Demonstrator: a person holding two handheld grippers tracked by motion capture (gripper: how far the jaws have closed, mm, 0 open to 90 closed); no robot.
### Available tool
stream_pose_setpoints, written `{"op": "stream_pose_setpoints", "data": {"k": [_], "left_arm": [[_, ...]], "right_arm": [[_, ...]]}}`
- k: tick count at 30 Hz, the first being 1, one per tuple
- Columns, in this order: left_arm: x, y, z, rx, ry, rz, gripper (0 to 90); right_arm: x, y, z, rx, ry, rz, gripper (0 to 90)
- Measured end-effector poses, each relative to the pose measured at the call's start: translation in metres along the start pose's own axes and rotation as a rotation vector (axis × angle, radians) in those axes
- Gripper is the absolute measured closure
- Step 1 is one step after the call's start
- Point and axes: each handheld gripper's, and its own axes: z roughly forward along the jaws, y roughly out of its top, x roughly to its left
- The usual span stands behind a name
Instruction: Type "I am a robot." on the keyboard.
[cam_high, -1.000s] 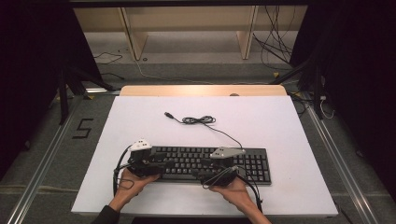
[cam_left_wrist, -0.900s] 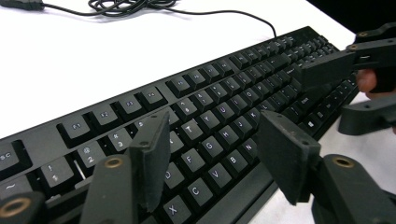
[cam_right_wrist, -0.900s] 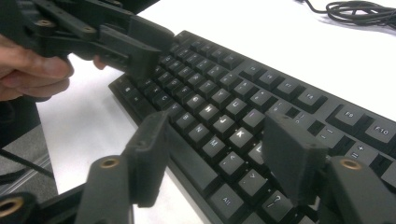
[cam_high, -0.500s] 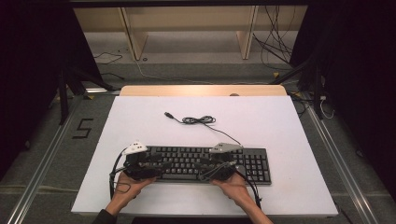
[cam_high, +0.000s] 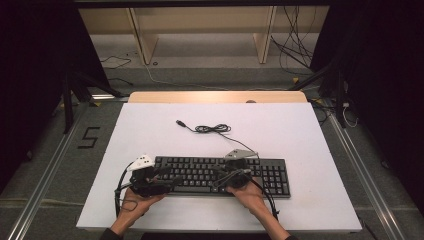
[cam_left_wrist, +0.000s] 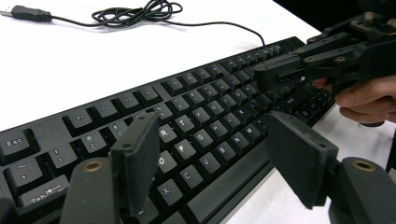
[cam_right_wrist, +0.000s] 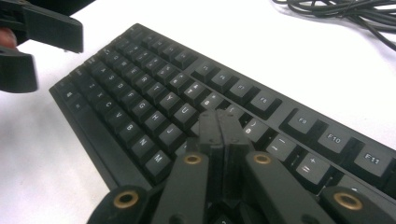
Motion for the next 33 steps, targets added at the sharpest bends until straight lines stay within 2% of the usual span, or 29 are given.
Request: {"op": "stream_pose_setpoints", "data": {"k": [16,33], "left_arm": [[0.000,-0.005,-0.007,-0.023,0.010,0.008,31.9],[0.000,-0.010,-0.015,-0.048,0.029,0.009,29.6]], "right_arm": [[-0.001,0.002,0.016,0.036,-0.019,0.001,90.0],[-0.001,0.001,0.019,0.055,-0.028,0.005,90.0]]}}
